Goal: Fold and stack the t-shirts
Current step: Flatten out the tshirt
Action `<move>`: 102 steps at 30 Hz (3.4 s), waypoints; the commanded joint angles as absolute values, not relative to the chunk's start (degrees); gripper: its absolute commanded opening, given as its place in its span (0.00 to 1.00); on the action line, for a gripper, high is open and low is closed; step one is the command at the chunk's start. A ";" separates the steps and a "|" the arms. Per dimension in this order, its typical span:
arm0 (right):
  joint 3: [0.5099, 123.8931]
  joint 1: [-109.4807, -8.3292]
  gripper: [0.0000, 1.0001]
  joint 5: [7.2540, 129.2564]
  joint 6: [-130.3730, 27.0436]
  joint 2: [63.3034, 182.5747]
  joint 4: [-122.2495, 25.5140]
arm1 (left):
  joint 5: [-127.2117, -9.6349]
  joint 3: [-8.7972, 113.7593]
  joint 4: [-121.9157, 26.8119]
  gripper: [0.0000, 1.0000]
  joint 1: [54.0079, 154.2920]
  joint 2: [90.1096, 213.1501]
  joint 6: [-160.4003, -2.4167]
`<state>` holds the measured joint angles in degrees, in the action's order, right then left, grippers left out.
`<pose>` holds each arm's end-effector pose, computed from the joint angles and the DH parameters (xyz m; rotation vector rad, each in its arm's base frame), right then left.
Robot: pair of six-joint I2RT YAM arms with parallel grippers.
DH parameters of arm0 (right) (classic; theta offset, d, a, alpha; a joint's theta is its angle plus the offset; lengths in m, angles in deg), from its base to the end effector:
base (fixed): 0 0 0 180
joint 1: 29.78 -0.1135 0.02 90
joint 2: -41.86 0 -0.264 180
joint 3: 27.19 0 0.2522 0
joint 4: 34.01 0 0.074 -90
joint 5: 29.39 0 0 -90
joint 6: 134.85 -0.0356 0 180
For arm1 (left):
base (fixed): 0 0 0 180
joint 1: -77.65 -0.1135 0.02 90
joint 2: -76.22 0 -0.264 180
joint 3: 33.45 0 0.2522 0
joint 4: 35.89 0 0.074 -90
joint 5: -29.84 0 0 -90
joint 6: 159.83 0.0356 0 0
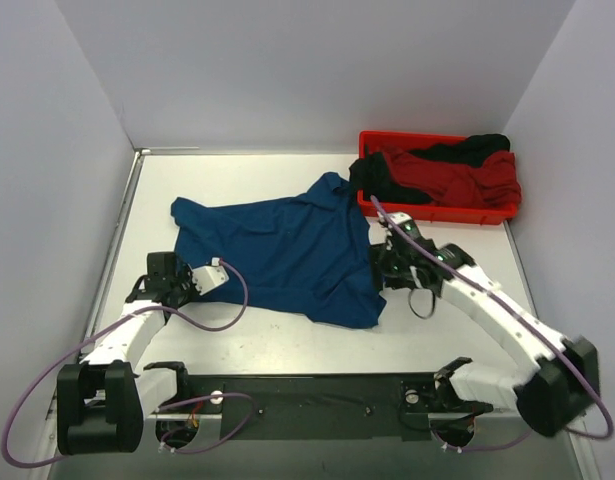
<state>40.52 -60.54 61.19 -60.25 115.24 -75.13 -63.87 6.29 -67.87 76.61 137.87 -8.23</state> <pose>0.2323 0.1387 0.2617 -0.3287 2.4012 0.3875 0.1932 0.0012 0.1632 1.3075 2.1860 0.3611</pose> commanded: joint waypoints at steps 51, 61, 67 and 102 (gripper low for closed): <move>35.87 -65.73 0.70 72.83 30.65 130.89 -82.49 | -70.44 9.49 -63.63 0.00 77.12 138.54 -9.27; 35.88 -65.10 0.11 72.75 28.36 136.61 -81.96 | -69.92 10.37 -63.89 0.00 77.12 139.15 -9.71; 38.67 -68.62 0.00 75.09 15.59 130.21 -88.19 | -66.24 10.72 -63.98 0.00 77.12 138.98 -10.59; 48.78 -46.21 0.00 111.59 -63.31 85.20 -91.42 | -62.28 29.88 -113.36 0.00 74.75 114.91 -17.27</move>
<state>47.65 -46.16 111.64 -64.27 89.67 -82.80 -63.82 27.84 -103.76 74.60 117.81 -16.12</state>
